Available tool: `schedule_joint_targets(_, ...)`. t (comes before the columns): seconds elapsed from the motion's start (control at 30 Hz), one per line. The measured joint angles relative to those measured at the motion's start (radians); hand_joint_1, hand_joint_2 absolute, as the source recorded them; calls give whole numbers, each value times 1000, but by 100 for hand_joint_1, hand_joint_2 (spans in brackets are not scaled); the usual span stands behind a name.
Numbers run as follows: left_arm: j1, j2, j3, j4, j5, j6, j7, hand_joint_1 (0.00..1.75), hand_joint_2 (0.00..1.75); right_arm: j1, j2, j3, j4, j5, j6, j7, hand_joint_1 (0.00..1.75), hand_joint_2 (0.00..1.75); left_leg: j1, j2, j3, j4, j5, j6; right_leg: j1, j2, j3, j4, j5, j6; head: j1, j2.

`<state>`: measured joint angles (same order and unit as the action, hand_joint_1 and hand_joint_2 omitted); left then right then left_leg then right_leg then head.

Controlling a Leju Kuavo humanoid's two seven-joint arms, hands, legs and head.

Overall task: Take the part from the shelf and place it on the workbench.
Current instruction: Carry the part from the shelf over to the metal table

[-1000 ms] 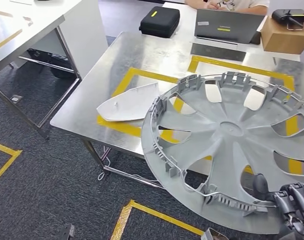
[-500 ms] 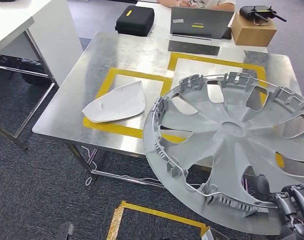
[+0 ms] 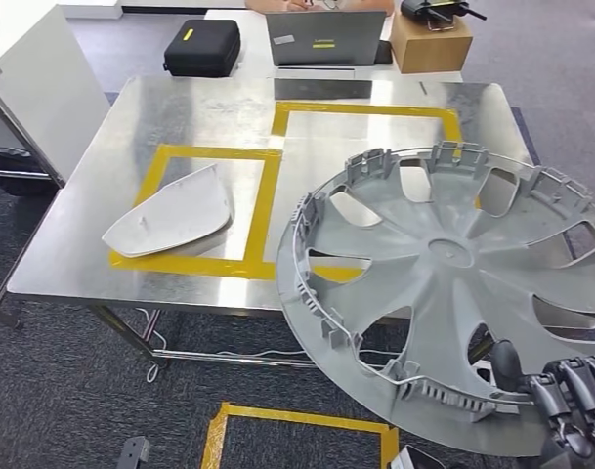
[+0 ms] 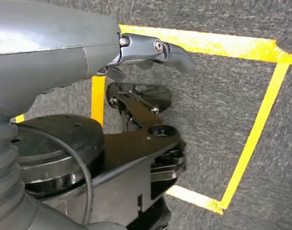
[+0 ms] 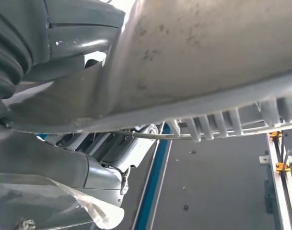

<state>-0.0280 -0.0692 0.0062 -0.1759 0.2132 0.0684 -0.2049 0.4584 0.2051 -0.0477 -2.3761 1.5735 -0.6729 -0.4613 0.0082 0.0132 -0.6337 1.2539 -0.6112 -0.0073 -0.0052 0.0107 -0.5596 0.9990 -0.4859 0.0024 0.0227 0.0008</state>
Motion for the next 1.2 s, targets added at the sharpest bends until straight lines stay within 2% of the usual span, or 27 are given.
schedule_joint_targets(0.07,-1,2,0,0,-2,0,0,0,175,0,0,-1,1,0,0,-4,175,175,-2,-4,58,-134,74,12,3,8,4,1,-1,1,0,0)
schedule_joint_targets(0.1,-2,3,0,0,-2,0,0,0,175,-1,0,-1,1,0,0,-5,175,175,-3,-7,82,-192,95,17,5,11,3,3,-1,3,0,0)
schedule_joint_targets(0.13,-3,4,0,0,-3,0,0,0,175,-1,0,-2,1,0,0,-6,175,175,-4,-10,96,-228,105,18,7,13,0,5,-2,6,1,0)
schedule_joint_targets(0.17,-4,4,0,0,-3,0,1,0,175,-1,0,-2,2,0,0,-7,175,175,-5,-11,99,-242,103,16,8,14,-3,8,-3,7,1,0)
schedule_joint_targets(0.27,-4,3,0,0,-3,-1,2,0,175,-1,0,-2,3,0,0,-7,175,175,-7,-11,96,-246,106,10,5,13,-8,8,-1,8,2,0)
schedule_joint_targets(0.43,-6,2,1,0,-3,-5,2,0,175,-4,0,-2,3,0,0,-21,175,175,-12,-11,94,-246,107,17,0,14,-7,1,5,18,2,0)
schedule_joint_targets(0.57,-7,2,1,0,-5,-8,2,0,175,-5,0,-2,3,0,0,-25,175,175,-13,-11,93,-244,107,20,-1,13,-7,0,6,21,2,0)
schedule_joint_targets(1.2,-7,2,1,0,-5,-8,2,0,175,-6,0,-7,3,0,0,-25,175,175,-8,-11,93,-244,108,19,3,13,-9,2,6,21,1,0)
